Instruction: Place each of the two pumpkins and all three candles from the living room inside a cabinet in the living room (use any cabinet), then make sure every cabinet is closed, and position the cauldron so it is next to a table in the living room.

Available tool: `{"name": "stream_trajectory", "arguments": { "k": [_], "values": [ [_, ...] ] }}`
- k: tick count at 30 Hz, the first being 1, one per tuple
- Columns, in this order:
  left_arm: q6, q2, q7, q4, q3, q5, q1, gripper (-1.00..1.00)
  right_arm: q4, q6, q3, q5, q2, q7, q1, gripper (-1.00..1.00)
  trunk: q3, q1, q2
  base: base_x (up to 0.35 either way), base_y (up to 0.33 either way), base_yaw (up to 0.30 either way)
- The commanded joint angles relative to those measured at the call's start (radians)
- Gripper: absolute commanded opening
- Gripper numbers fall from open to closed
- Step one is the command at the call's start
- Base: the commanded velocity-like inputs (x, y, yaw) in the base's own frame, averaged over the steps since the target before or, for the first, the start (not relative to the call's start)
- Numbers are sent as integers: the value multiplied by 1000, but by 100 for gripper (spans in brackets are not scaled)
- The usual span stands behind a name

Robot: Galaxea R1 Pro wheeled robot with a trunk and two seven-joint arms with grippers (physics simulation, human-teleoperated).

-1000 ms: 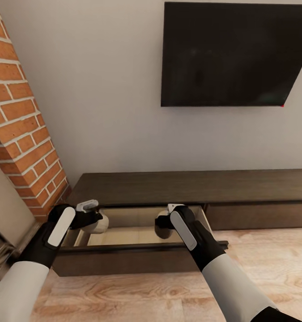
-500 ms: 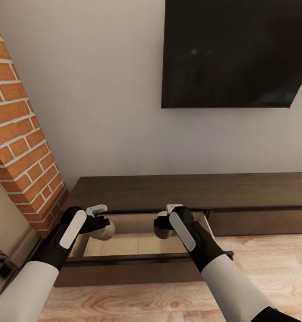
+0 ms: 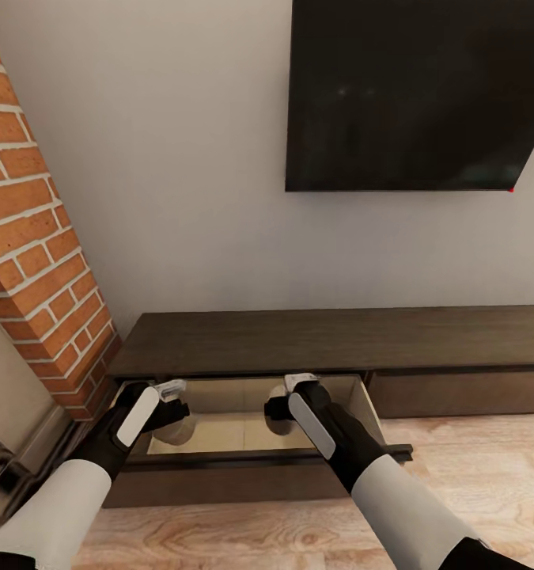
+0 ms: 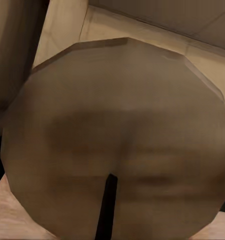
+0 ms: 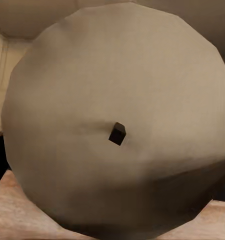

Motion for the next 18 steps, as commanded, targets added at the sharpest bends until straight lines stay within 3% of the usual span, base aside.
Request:
{"name": "stream_trajectory", "arguments": {
  "k": [1, 6, 18],
  "values": [
    [-7, 1, -4, 6, 0, -1, -5, -100, 3, -24, 40, 5, 0, 8, 0, -100, 0, 0, 0, 0, 0, 0],
    [-10, 5, -4, 7, 2, -1, -8, -100, 5, -50, 59, 6, -2, 12, 0, -100, 0, 0, 0, 35, 0, 0],
    [8, 4, -3, 14, 2, -1, -8, -100, 15, -48, 60, -4, 1, 12, 0, -100, 0, 0, 0, 307, 0, 0]
  ]
}}
